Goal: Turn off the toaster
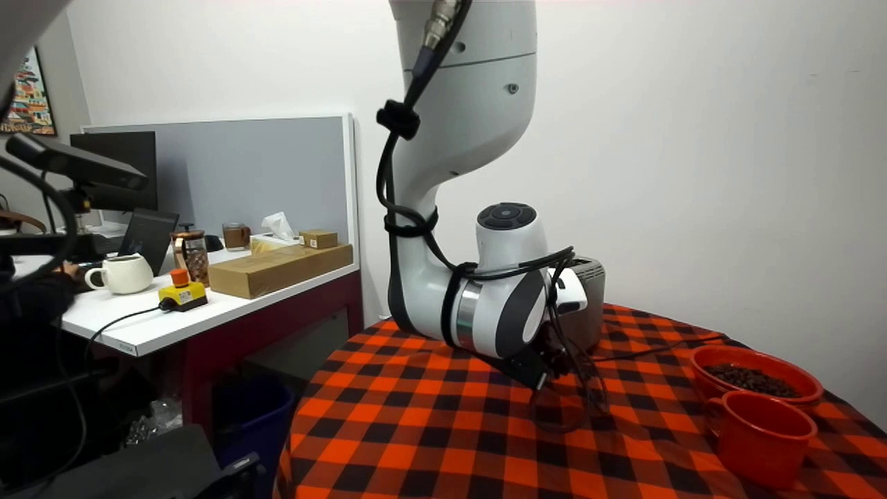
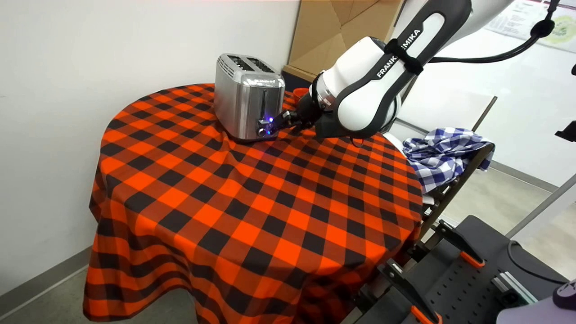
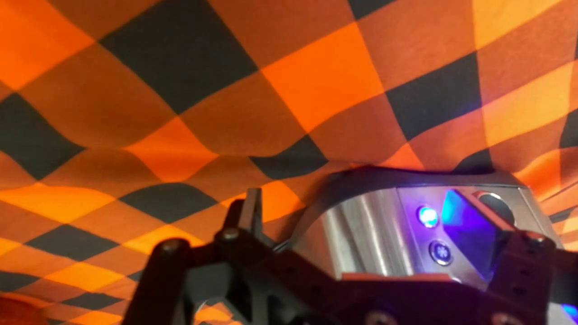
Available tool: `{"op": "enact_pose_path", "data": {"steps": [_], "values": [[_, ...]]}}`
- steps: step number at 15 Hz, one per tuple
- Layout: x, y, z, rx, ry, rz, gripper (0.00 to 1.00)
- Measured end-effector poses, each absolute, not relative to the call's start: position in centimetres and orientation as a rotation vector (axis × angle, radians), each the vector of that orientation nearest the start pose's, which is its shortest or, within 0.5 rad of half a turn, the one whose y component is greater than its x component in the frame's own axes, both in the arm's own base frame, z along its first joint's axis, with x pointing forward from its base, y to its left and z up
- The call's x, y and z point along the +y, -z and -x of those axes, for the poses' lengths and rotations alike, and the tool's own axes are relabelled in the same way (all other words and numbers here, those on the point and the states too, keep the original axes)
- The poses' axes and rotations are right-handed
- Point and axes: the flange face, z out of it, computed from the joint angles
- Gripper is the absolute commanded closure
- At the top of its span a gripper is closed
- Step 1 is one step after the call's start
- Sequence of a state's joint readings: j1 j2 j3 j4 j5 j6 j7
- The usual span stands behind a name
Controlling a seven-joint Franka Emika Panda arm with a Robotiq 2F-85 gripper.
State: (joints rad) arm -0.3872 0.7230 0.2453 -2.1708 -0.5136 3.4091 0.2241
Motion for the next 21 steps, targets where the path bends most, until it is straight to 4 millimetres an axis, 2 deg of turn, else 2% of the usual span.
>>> {"op": "enact_pose_path", "data": {"steps": [4,8,16,21], "values": [[-2.4,-12.2,-57.2,-0.065,0.752,2.87,0.0],[-3.1,-11.9,-57.7,-0.016,0.754,2.877,0.0],[-2.2,-11.9,-57.9,-0.121,0.852,2.874,0.0],[-1.7,-12.6,-58.1,-0.016,0.696,2.823,0.0]]}}
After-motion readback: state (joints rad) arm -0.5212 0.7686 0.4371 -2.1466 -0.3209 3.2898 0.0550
